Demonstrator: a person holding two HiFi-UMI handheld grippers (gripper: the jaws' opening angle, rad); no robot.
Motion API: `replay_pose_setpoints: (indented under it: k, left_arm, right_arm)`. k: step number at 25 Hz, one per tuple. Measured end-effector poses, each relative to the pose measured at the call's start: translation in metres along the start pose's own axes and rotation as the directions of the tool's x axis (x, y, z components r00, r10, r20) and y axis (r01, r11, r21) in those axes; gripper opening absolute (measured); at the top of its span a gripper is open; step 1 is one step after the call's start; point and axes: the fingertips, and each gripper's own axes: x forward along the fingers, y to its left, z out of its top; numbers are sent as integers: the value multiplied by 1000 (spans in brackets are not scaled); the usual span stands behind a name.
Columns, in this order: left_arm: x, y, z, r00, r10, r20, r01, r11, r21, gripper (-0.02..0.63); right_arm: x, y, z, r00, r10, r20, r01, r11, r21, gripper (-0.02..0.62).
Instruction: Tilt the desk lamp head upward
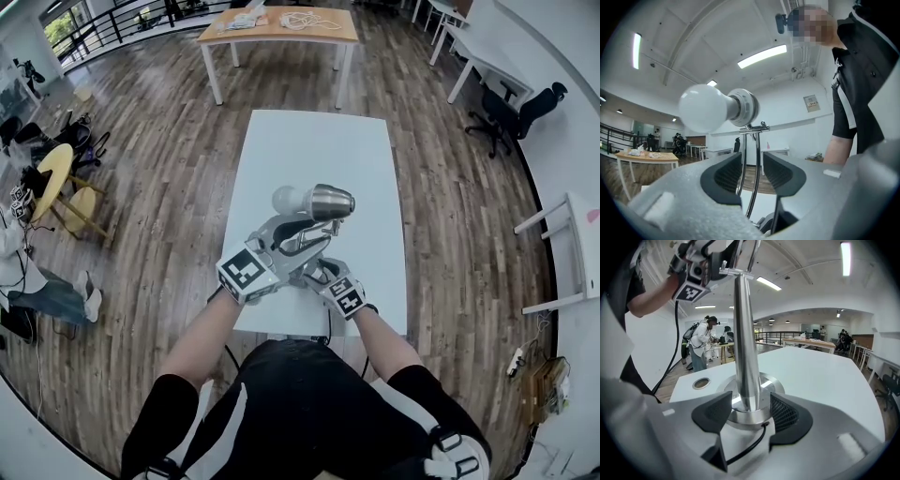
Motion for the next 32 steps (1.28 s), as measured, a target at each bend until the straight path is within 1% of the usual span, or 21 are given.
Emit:
replay_pose_setpoints:
  k: [2,4,7,10,13,15,17,20,21,22,27,32]
  left_arm:
    - [-14,5,1,999,43,14,-42,998,-36,149]
    - [-25,6,-1,996,84,13,-83,995,-57,149]
    - [-42,6,-6,987,158,7,-157,985,-74,149]
    - [-59,3,-12,975,221,-12,-221,971,-87,149]
    - [-75,-7,-21,962,272,-22,-272,956,-112,147]
    - [-84,-13,-24,954,300,-29,-301,946,-116,144]
    - [-94,-15,-26,941,337,-43,-339,935,-107,98]
    - [-114,-11,-29,914,401,-59,-405,908,-110,13]
    - [-121,-12,-30,911,409,-59,-413,903,-117,0]
    - [-129,-15,-31,911,409,-56,-413,902,-127,0]
    - [-184,-31,-28,915,401,-41,-403,904,-146,0]
    - [-252,-38,-22,897,440,-29,-439,885,-151,0]
  right_arm:
    - [-11,-1,1,1000,-4,19,4,1000,4,256]
    - [-23,0,2,999,-9,39,9,1000,-13,250]
    - [-44,-5,11,994,-44,98,47,999,-22,219]
    - [-63,-9,30,979,-84,185,88,996,-10,175]
    - [-77,-8,41,963,-109,246,112,994,2,156]
    - [-89,-7,49,952,-127,280,127,992,15,147]
    - [-104,-7,62,933,-156,325,152,988,38,126]
    - [-125,-7,79,902,-204,381,193,979,66,104]
    - [-131,-4,81,894,-218,391,206,976,75,98]
    - [-136,0,83,887,-234,399,218,972,87,87]
    - [-158,27,89,844,-321,430,273,947,172,69]
    - [-169,62,98,803,-391,451,317,919,232,43]
